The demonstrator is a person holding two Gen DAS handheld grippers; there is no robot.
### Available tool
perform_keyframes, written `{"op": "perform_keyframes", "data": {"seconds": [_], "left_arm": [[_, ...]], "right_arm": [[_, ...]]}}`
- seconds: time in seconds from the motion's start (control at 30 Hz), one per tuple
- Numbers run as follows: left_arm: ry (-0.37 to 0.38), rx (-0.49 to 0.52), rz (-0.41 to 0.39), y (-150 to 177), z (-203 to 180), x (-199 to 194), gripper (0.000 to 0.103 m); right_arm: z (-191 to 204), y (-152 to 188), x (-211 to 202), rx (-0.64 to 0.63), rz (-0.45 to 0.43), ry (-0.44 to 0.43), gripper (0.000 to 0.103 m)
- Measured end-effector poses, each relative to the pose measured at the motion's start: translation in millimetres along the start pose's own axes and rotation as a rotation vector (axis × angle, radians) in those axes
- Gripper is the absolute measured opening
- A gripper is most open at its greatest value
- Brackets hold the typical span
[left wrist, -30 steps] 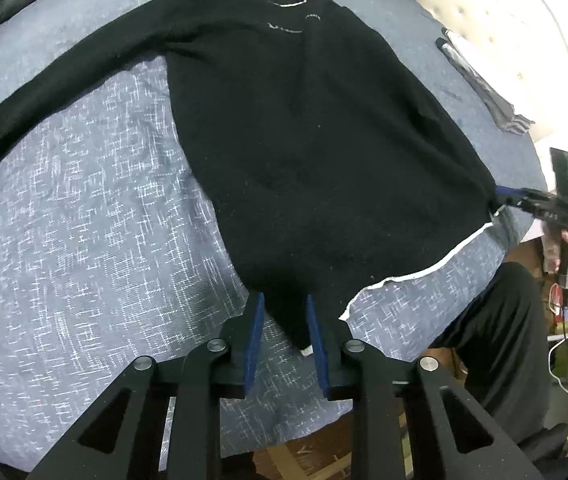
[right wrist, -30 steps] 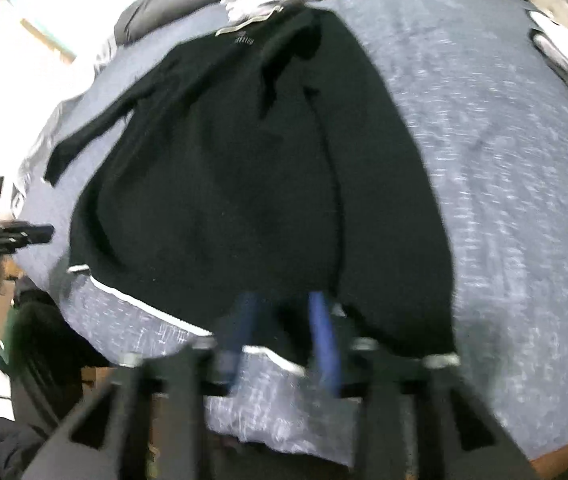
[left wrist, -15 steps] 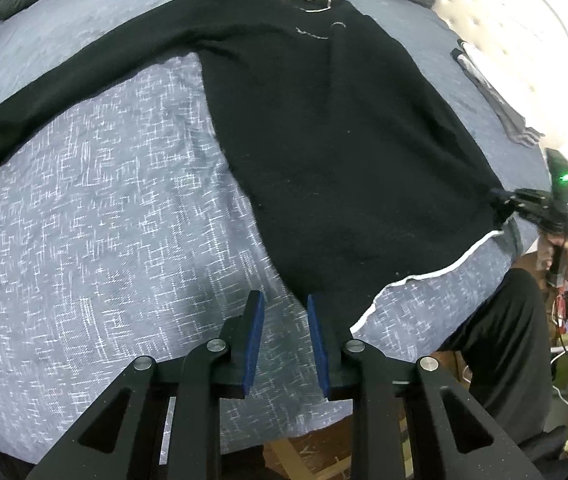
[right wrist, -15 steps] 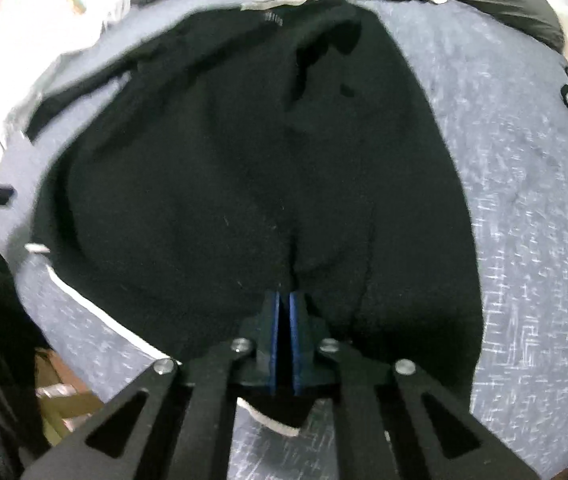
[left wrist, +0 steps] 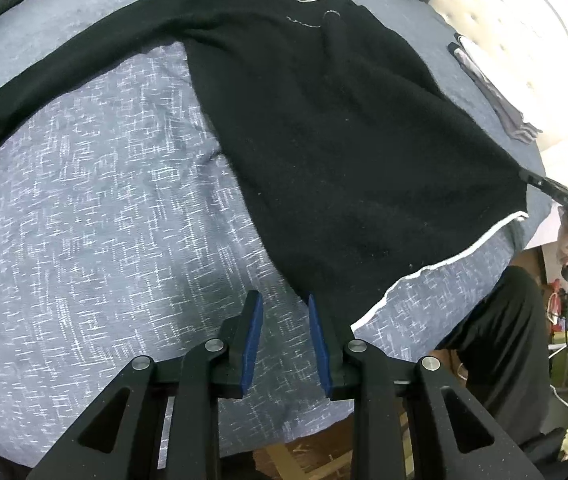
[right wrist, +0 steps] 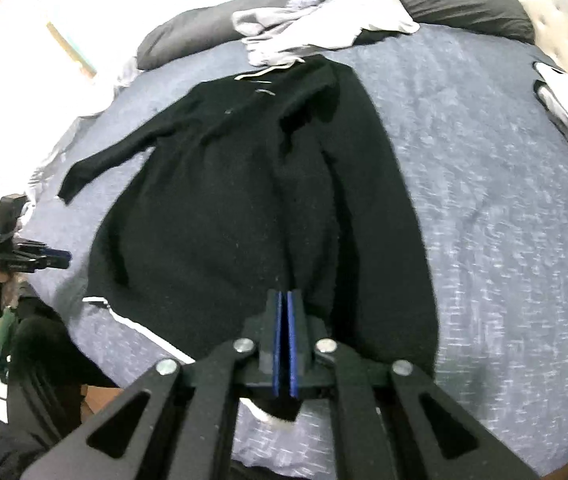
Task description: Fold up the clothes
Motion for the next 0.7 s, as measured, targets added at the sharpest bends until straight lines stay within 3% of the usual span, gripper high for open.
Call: {"op": "perform_keyframes", "data": {"seconds": [0.5, 0.7], "left_arm": [[0.068, -0.022, 0.022, -4, -17, 33, 0.032], [0.120, -0.038, 0.022, -11, -27, 47, 0.044]], "right_arm": [[-53, 12, 4, 0.120, -0.004, 0.128, 0.002], [-51, 16, 11, 0.105, 0.026, 0.121, 0.002]]}}
Point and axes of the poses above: each gripper's, at about its wrist camera, not at the fingertips, and x roughly the way its jaws point, z to its left, y to its underside, the point moved 7 cm from there along x, roughly the way its jaws point, and after that the axes turned 1 degree about z, right-handed, at the moved point
